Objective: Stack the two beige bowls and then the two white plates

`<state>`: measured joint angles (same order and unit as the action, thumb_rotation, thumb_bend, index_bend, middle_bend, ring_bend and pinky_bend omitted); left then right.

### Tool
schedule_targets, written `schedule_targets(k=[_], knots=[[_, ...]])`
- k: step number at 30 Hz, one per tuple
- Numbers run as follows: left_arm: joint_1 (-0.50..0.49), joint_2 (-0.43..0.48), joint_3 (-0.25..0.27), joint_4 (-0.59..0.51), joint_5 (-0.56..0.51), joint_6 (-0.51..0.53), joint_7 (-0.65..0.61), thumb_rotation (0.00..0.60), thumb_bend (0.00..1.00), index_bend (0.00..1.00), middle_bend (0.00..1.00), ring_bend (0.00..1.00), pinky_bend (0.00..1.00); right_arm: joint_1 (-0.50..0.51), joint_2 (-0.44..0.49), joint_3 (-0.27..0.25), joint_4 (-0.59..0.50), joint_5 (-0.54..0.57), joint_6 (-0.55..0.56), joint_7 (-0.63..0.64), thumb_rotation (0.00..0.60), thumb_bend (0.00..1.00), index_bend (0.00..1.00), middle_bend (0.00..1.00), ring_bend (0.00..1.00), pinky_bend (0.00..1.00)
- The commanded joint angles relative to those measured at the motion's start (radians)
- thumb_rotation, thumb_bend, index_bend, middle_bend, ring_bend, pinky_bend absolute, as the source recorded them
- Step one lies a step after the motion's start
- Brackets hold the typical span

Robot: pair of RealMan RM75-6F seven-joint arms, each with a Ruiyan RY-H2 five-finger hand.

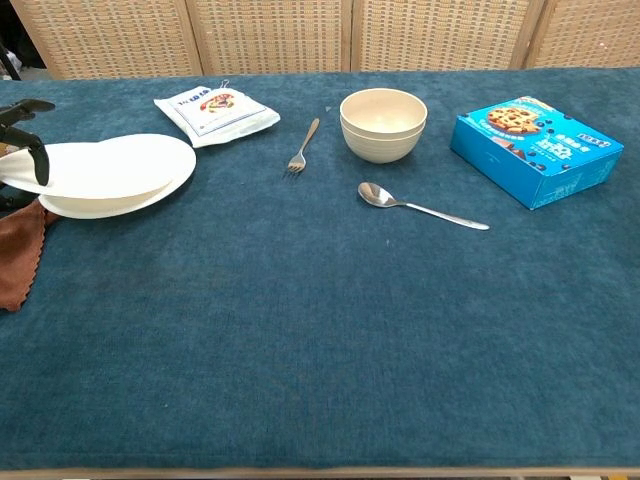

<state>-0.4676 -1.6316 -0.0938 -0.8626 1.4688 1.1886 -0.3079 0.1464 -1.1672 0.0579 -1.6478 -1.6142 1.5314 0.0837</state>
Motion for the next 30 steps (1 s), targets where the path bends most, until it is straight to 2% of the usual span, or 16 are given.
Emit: schedule_targets(k=[1,10,12,16,21,23,28,30], knots=[[-0.007,0.001,0.004,-0.013,-0.009,-0.027,0.038,0.6,0.59,0.67,0.0,0.0,0.0,0.0,0.0,0.0,0.0,0.0,-0.001,0.0,0.6,0.0,0.0,0.0,0.0,0.0],[-0.057,-0.044,-0.035,0.024,-0.053,-0.093,0.088,0.6,0.6,0.66,0.0,0.0,0.0,0.0,-0.001,0.002,0.003,0.007,-0.008,0.004,0.6,0.0,0.0,0.0,0.0,0.0],[-0.067,-0.055,-0.038,0.038,-0.054,-0.101,0.09,0.6,0.6,0.61,0.0,0.0,0.0,0.001,-0.001,0.003,0.004,0.01,-0.009,0.006,0.6,0.0,0.0,0.0,0.0,0.0],[-0.07,-0.059,-0.036,0.032,-0.052,-0.1,0.084,0.6,0.59,0.39,0.0,0.0,0.0,0.0,-0.001,0.006,0.005,0.013,-0.009,0.007,0.6,0.0,0.0,0.0,0.0,0.0],[-0.062,-0.032,-0.017,-0.001,-0.043,-0.103,0.095,0.6,0.59,0.21,0.0,0.0,0.0,-0.001,0.0,0.006,0.004,0.013,-0.008,0.009,0.6,0.0,0.0,0.0,0.0,0.0],[-0.056,-0.011,-0.011,-0.027,-0.046,-0.112,0.098,0.6,0.58,0.11,0.0,0.0,0.0,-0.001,0.001,0.006,0.003,0.012,-0.007,0.008,0.6,0.0,0.0,0.0,0.0,0.0],[-0.048,0.048,-0.006,-0.103,-0.057,-0.126,0.125,0.6,0.5,0.03,0.0,0.0,0.0,-0.003,0.001,0.005,-0.003,0.007,-0.004,0.004,0.6,0.0,0.0,0.0,0.0,0.0],[-0.044,0.067,-0.003,-0.128,-0.061,-0.128,0.14,0.6,0.44,0.01,0.0,0.0,0.0,-0.003,0.002,0.005,-0.004,0.007,-0.004,0.002,0.6,0.0,0.0,0.0,0.0,0.0]])
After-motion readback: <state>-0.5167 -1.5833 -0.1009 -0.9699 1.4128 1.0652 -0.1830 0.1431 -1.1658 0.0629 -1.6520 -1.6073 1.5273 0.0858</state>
